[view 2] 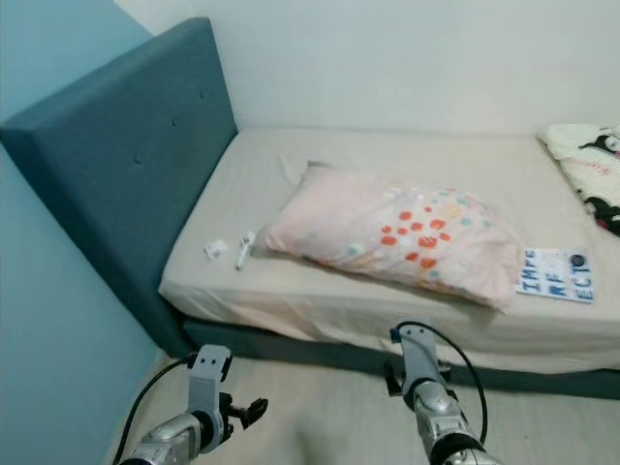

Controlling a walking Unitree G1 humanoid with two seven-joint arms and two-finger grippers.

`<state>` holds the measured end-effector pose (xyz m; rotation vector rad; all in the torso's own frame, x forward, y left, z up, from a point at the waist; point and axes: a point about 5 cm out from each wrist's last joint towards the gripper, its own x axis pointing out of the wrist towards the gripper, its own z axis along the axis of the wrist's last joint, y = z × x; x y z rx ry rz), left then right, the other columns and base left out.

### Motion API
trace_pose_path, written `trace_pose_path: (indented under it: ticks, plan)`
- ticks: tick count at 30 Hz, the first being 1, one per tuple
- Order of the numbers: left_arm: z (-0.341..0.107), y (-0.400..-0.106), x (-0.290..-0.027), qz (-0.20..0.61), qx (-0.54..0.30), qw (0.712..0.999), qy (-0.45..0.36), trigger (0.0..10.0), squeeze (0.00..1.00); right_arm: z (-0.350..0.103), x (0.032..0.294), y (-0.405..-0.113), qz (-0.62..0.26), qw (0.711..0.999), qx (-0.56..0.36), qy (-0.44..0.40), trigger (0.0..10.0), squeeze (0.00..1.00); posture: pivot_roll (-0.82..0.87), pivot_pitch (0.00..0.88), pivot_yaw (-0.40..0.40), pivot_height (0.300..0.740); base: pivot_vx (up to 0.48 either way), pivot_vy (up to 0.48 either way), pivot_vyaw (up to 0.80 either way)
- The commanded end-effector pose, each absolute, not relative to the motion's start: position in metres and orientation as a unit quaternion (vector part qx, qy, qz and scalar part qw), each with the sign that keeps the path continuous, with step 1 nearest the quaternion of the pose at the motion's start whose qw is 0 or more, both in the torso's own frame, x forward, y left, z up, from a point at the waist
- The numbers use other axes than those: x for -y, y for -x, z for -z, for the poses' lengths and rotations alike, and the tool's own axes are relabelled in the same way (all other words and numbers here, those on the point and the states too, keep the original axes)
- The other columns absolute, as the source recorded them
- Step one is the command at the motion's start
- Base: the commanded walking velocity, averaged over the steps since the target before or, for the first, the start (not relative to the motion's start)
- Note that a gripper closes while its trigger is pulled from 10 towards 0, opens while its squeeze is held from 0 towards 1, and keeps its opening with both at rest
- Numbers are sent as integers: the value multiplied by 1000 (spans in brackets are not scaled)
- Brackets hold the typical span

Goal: Clean up the room

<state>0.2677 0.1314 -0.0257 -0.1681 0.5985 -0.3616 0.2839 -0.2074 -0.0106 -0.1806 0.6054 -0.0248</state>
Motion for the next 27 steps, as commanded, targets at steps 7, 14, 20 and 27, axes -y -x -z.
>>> trace_pose_path:
  ticks: [7,14,20,27]
  plan:
    - [18,-272,-116,231,-268,931,93,10000,0,-2,200,-298,-1,957,-270,105,10000,0,-65,76,58,740,404,0,79]
    - [16,-273,-112,250,-262,927,96,10000,0,-1,200,-297,-7,956,-270,113,10000,0,-67,70,58,740,405,0,0]
    - [14,-273,-106,275,-254,923,87,10000,0,4,191,-294,-32,952,-285,106,10000,0,-70,65,60,740,405,0,0]
    - [11,-276,-101,285,-249,923,68,10000,0,9,157,-292,-132,944,-287,98,10000,0,-74,66,65,740,378,0,0]
